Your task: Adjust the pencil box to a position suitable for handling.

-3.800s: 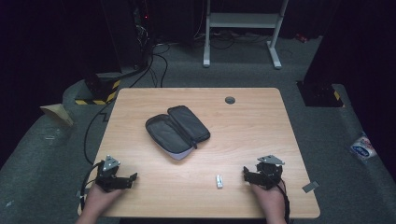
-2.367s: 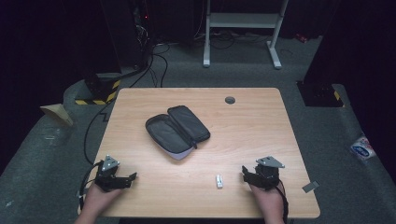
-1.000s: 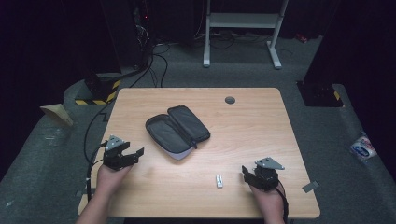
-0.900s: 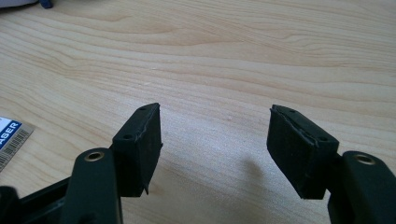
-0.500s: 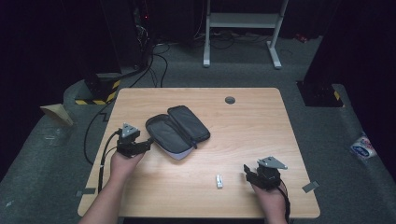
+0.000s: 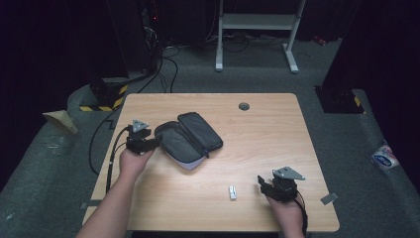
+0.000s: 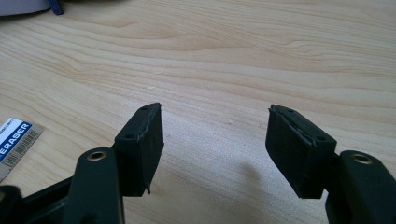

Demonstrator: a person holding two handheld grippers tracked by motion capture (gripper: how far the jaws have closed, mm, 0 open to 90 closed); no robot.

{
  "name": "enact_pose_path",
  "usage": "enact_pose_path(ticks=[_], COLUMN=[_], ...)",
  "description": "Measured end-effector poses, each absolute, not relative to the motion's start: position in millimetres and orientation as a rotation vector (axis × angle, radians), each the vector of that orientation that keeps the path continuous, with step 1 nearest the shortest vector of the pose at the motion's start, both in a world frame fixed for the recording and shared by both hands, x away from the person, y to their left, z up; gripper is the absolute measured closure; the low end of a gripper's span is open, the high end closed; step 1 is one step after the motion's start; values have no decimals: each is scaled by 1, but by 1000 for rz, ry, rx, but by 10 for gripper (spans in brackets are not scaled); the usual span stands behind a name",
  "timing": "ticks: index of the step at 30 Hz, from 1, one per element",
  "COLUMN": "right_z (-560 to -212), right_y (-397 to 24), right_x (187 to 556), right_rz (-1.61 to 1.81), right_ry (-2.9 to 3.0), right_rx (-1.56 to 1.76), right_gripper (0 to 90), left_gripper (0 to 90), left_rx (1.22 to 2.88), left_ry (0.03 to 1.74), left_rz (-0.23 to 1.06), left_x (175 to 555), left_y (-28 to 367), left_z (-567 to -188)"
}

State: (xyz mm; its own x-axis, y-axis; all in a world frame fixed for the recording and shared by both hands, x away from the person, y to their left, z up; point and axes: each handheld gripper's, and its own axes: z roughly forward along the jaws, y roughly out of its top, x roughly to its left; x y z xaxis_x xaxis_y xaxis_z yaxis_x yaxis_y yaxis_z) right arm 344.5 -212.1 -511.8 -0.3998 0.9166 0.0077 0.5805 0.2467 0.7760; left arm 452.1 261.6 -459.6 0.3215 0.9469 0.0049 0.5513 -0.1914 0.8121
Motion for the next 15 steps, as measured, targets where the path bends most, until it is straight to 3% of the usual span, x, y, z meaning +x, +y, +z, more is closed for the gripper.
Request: enact_pose_path(ticks=[15], right_z=[-512], right_y=[-209], right_x=[342], right_rz=[1000], right_ry=[2089], right_rx=[1343], right_gripper=[368], left_gripper=[533], left_rx=[1844], left_ry=[1378], left_rz=[701], left_x=[473], left_y=[272], left_z=[-472])
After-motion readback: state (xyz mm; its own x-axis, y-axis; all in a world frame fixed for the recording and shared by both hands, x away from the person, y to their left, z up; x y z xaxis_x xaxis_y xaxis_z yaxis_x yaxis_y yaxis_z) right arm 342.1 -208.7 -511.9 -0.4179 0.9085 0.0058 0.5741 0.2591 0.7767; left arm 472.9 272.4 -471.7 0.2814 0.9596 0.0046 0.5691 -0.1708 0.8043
